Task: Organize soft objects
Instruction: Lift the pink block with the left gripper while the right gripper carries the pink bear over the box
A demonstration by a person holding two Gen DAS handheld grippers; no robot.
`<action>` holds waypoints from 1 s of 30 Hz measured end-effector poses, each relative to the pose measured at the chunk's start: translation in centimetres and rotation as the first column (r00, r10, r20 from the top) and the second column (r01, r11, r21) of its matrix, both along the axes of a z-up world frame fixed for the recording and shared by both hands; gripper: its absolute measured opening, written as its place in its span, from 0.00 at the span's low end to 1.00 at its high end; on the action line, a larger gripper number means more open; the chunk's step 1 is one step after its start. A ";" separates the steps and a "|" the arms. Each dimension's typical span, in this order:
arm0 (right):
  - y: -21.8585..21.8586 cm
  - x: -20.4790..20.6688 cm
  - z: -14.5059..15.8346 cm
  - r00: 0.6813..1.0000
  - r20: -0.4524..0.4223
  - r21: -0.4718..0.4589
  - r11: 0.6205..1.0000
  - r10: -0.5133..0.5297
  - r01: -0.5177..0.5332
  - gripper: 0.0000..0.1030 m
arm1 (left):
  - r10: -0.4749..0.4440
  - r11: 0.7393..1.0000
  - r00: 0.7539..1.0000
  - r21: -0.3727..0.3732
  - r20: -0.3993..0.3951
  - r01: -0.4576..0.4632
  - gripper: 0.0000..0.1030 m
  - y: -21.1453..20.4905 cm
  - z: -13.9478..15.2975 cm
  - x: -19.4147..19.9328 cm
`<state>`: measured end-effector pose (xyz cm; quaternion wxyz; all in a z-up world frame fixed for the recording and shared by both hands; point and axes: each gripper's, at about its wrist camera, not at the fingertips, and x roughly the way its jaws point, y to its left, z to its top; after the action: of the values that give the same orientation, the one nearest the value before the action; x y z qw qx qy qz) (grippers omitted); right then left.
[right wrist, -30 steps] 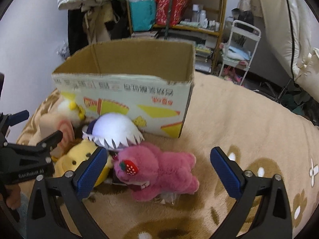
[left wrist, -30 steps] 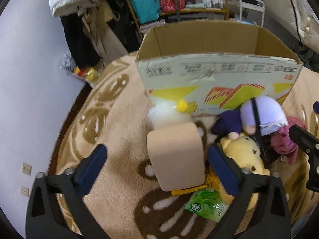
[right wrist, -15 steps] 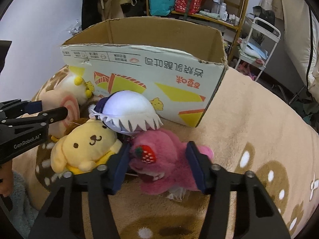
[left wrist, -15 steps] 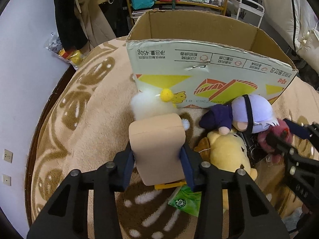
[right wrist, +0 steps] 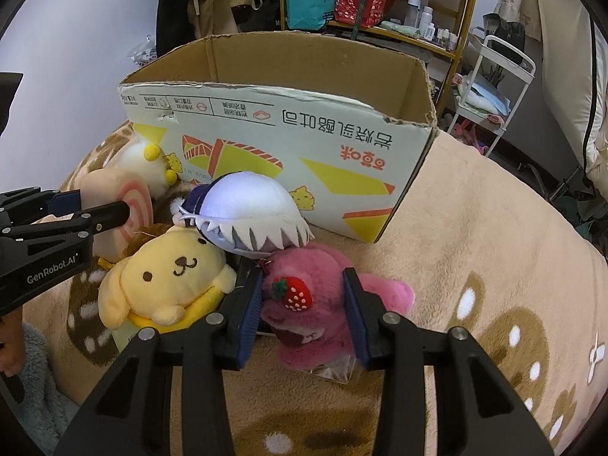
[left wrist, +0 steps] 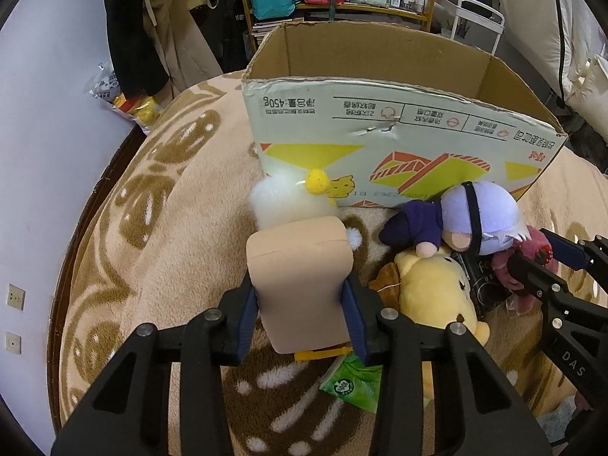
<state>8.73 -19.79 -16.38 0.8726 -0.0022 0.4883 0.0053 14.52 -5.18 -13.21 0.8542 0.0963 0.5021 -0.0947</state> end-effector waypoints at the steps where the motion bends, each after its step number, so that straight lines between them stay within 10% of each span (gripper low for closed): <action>1: 0.0 0.1 0.0 1.000 -0.007 0.002 1.000 -0.006 0.006 0.42 | -0.002 1.000 1.000 0.001 -0.001 0.002 0.39 0.0 0.0 0.0; 30: -1.9 -1.2 2.3 0.994 0.063 0.078 0.994 -0.084 0.079 0.41 | -0.004 1.000 0.999 0.030 0.051 0.003 0.37 0.1 1.4 -1.2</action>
<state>7.55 -21.68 -14.04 0.8873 0.0502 0.4584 -0.0121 13.35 -5.07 -11.84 0.8651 0.1123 0.4812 -0.0861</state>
